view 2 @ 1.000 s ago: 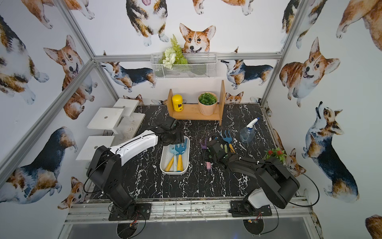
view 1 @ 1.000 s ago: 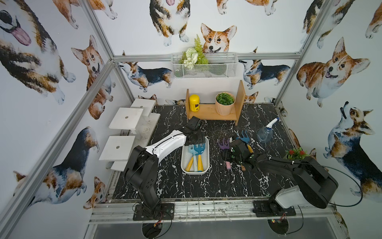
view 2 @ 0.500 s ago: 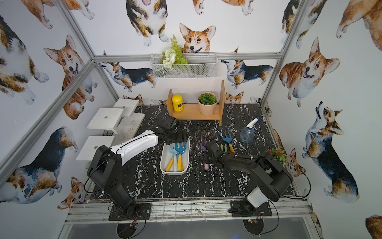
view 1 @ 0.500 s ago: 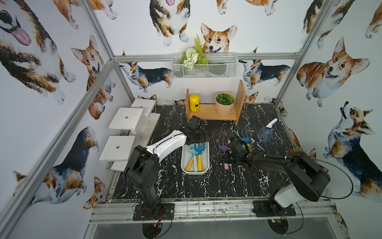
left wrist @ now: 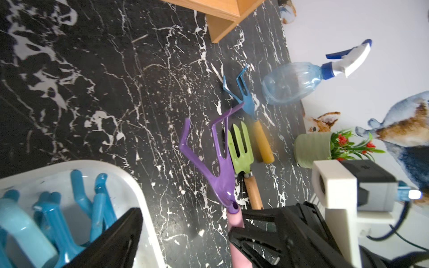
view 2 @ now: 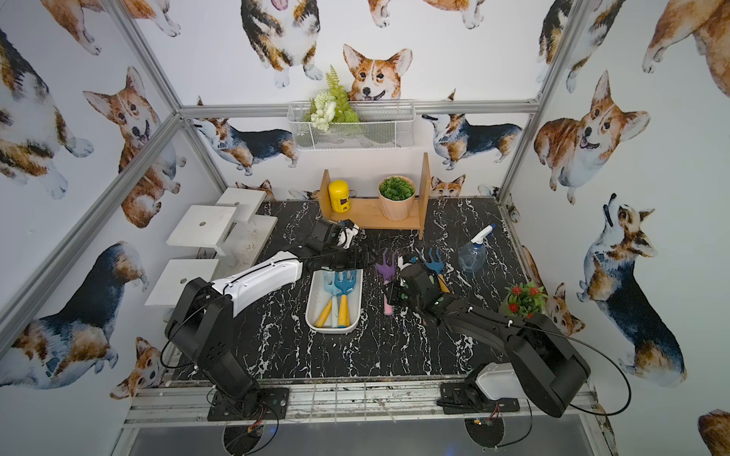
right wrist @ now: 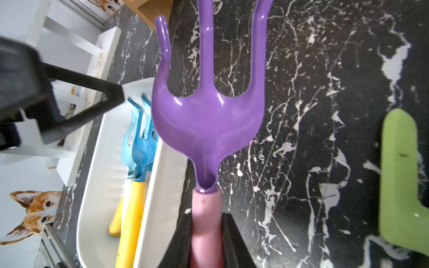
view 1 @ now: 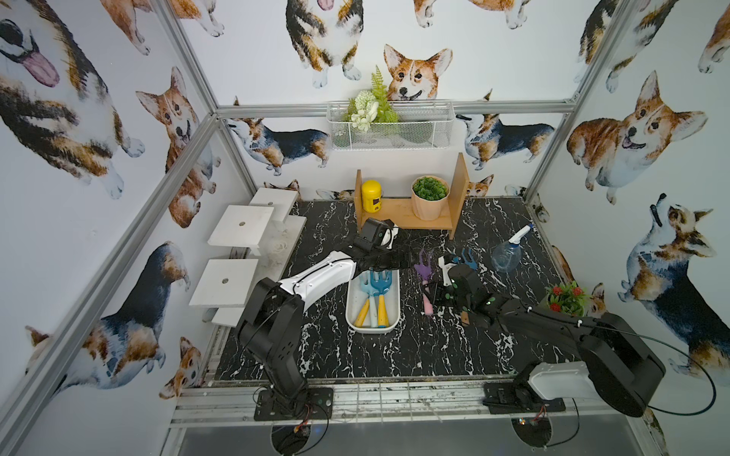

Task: Put the rake into the storage box
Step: Pick up the rake at the center of the board, then place the rake in the storage box.

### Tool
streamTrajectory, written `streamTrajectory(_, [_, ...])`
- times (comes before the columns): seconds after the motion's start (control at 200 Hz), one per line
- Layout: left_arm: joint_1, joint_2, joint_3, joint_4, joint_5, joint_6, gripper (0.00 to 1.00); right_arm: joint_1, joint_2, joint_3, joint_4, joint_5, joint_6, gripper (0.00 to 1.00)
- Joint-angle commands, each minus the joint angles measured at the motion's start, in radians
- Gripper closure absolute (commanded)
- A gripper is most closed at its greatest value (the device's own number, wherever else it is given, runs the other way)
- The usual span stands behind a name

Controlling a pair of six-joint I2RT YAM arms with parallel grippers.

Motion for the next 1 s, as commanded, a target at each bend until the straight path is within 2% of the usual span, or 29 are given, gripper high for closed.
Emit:
streamTrajectory(0.0, [0.000,0.012,-0.003,0.062,0.076,0.015,0.08,0.002,-0.005,0.014,0.062,-0.032,0.016,1.00])
streamTrajectory(0.17, [0.000,0.037,-0.002,0.075,0.094,0.024,0.14,0.002,-0.011,0.035,0.084,-0.047,0.024,1.00])
streamTrajectory(0.365, [0.000,0.079,0.012,0.113,0.107,0.010,0.26,0.002,0.000,0.063,0.115,-0.075,0.041,1.00])
streamTrajectory(0.506, [0.000,0.096,0.019,0.145,0.113,0.012,0.29,0.004,0.012,0.065,0.139,-0.106,0.068,1.00])
streamTrajectory(0.586, [0.000,0.094,0.015,0.155,0.111,0.015,0.43,0.013,0.020,0.068,0.147,-0.107,0.070,1.00])
streamTrajectory(0.706, [0.002,0.075,-0.010,0.158,0.103,0.020,0.84,0.026,0.035,0.081,0.137,-0.096,0.061,0.99])
streamTrajectory(0.766, [0.002,0.064,-0.022,0.139,0.095,0.028,0.99,0.031,0.038,0.089,0.128,-0.091,0.053,0.99])
streamTrajectory(0.856, [0.004,0.036,-0.047,0.104,0.065,0.052,1.00,0.035,0.042,0.093,0.127,-0.088,0.048,0.97])
streamTrajectory(0.911, [0.010,0.007,-0.072,0.095,0.046,0.057,1.00,0.036,0.043,0.090,0.128,-0.084,0.050,0.89])
streamTrajectory(0.966, [0.017,-0.020,-0.098,0.091,0.021,0.056,1.00,0.037,0.039,0.088,0.130,-0.073,0.051,0.65])
streamTrajectory(0.996, [0.023,-0.041,-0.111,0.089,0.009,0.053,1.00,0.037,0.037,0.084,0.131,-0.063,0.055,0.55])
